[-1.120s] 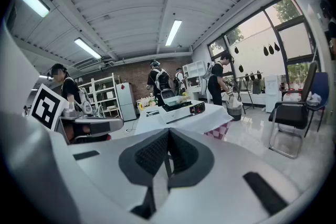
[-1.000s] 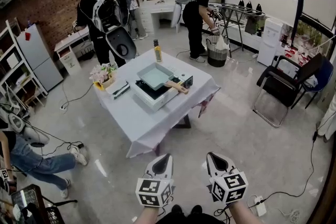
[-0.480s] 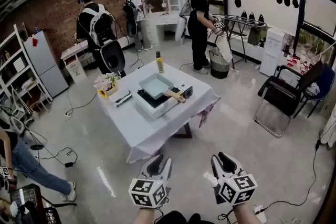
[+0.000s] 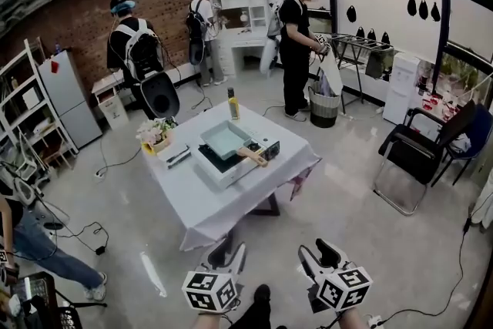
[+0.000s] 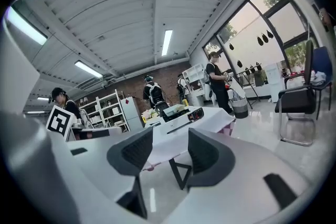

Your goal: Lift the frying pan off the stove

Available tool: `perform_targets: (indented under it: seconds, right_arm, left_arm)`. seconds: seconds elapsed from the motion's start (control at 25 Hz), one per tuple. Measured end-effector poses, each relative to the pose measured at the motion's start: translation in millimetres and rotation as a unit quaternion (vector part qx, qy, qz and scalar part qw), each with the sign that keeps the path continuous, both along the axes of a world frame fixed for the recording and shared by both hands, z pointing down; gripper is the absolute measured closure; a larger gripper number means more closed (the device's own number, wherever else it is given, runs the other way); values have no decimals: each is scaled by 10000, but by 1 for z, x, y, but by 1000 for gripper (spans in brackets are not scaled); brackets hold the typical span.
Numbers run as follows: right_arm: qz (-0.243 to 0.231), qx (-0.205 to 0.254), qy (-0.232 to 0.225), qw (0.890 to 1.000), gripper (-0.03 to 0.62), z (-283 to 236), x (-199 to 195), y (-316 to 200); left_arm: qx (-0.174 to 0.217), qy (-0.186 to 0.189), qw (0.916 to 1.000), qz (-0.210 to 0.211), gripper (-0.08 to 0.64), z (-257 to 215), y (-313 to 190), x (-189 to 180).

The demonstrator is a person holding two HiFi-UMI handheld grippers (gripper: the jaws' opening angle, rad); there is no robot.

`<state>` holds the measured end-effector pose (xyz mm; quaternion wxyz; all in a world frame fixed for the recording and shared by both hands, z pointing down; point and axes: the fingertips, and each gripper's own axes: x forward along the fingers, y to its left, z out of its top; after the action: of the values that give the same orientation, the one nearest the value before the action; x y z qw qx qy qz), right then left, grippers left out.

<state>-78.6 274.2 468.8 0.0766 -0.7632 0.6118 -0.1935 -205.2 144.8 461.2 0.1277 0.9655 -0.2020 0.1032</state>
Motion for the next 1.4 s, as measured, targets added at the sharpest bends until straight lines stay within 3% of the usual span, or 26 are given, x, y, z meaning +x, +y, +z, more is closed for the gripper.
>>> perform_targets:
  seconds: [0.36, 0.64, 1.0, 1.4]
  right_arm:
    - [-4, -96, 27, 9999, 380, 9, 53, -51]
    - [87, -137, 21, 9999, 379, 10, 114, -114]
    - [230, -100, -186, 9995, 379, 13, 185, -191]
    - [146, -39, -435, 9989, 380, 20, 218, -257]
  left_arm:
    - [-151, 39, 9999, -25, 403, 13, -59, 53]
    - [-195, 194, 9996, -49, 405, 17, -132, 104]
    - [-237, 101, 9997, -40, 405, 19, -222, 161]
    - [-190, 105, 9995, -233, 405, 28, -287, 178]
